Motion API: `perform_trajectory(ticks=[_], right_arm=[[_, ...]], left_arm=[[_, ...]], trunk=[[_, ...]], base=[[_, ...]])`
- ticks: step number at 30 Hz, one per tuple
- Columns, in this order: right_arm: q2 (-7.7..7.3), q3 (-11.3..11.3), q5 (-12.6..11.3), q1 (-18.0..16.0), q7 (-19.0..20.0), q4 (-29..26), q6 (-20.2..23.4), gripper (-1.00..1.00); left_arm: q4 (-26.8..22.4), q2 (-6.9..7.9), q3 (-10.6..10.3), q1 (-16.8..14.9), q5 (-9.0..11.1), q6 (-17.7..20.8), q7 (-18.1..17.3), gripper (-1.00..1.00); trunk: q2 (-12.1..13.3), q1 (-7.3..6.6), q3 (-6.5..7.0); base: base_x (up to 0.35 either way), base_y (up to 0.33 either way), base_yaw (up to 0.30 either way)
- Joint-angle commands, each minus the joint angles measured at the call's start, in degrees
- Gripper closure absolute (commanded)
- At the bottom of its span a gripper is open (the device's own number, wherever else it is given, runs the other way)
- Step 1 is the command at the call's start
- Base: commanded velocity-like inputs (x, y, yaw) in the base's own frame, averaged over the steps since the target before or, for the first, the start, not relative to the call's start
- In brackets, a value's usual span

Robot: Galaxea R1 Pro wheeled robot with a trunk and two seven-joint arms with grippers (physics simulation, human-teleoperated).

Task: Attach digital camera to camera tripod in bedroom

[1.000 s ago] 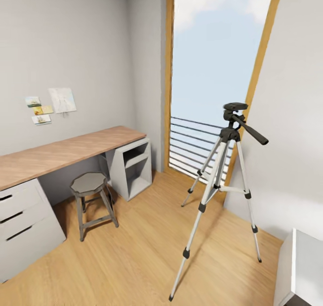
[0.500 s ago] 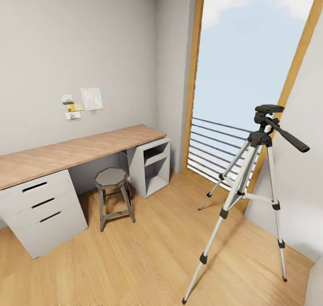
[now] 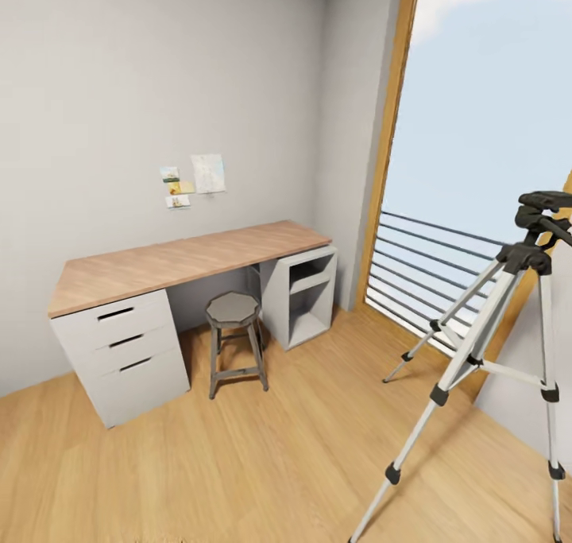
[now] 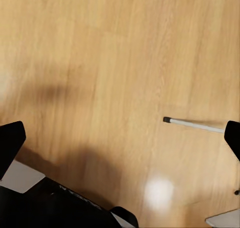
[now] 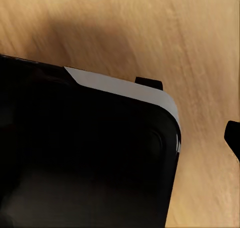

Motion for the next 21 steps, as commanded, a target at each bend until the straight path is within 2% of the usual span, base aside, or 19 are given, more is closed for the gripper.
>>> perform_trajectory(ticks=[1,8,16,18,21], right_arm=[[-0.07,0.0,0.1,0.0,0.1,0.0,-0.7,-1.0],[-1.15,-0.5,-0.1,0.0,0.1,0.0,-2.2,-1.0],[-1.97,-0.7,-0.3,-1.1,0.2,0.0,-1.9,-1.0],[-2.01,-0.7,-0.3,-1.7,0.2,0.0,-1.2,-1.0],[-1.64,-0.7,-0.3,-3.2,0.1,0.0,2.9,-1.0]], left_arm=[[0.0,-0.05,-0.1,0.0,0.3,0.2,-0.2,-1.0],[0.4,-0.01,-1.1,0.0,0.5,-0.4,-0.1,-1.0],[0.5,-0.01,-1.5,0.0,0.5,-0.6,0.2,-1.0],[0.6,0.0,-1.5,0.0,0.4,-0.6,0.2,-1.0],[0.6,0.0,-1.6,0.0,0.4,-0.6,0.0,-1.0]], trunk=[[0.0,0.0,-0.04],[0.0,0.0,-0.04],[0.0,0.0,-0.04],[0.0,0.0,-0.04],[0.0,0.0,-0.04]], base=[[0.0,0.0,0.299],[0.0,0.0,0.299],[0.0,0.0,0.299],[0.0,0.0,0.299],[0.0,0.0,0.299]])
